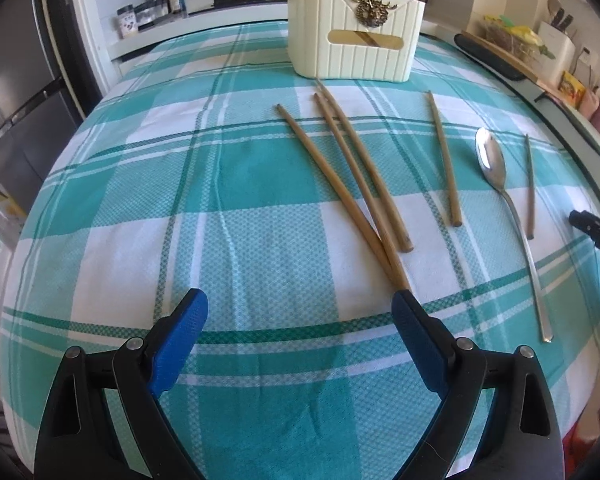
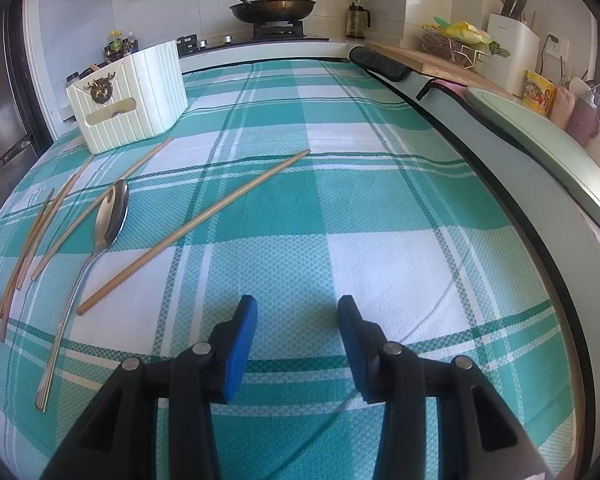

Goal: Organize utensils
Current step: 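Move both tools back over the chopsticks lying on the cloth, then close the right tool on a wooden chopstick while the left tool grasps another chopstick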

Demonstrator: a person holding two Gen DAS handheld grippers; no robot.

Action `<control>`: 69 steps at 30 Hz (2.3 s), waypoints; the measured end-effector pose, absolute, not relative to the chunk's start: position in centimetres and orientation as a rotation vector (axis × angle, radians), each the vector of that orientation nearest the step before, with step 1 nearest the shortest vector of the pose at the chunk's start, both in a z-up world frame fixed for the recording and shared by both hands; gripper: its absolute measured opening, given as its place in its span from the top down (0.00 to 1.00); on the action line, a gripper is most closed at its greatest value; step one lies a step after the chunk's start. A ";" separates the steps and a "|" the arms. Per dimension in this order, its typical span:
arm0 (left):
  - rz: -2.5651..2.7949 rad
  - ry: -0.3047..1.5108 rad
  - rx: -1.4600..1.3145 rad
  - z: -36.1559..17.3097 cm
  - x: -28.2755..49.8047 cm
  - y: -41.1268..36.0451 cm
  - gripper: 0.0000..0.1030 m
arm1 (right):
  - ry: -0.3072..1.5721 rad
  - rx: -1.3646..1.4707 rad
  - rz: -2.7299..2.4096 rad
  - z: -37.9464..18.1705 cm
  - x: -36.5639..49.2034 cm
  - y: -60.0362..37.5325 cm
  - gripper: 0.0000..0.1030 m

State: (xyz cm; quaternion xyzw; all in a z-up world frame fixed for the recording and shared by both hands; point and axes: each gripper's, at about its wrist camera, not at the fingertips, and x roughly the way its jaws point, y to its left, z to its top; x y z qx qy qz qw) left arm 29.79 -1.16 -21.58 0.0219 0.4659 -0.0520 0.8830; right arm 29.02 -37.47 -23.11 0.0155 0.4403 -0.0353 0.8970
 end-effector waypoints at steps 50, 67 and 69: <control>0.034 0.961 -0.002 -22.5 33.3 0.5 0.00 | 1.041 -0.010 0.049 -22.7 36.4 -29.8 0.59; 0.095 0.955 -0.042 -22.5 33.3 1.9 0.00 | 1.017 -0.085 -0.217 -22.6 31.5 -38.8 0.90; 0.103 0.957 -0.047 -22.5 33.4 2.3 0.00 | 1.008 -0.105 -0.214 -22.6 31.2 -39.3 0.86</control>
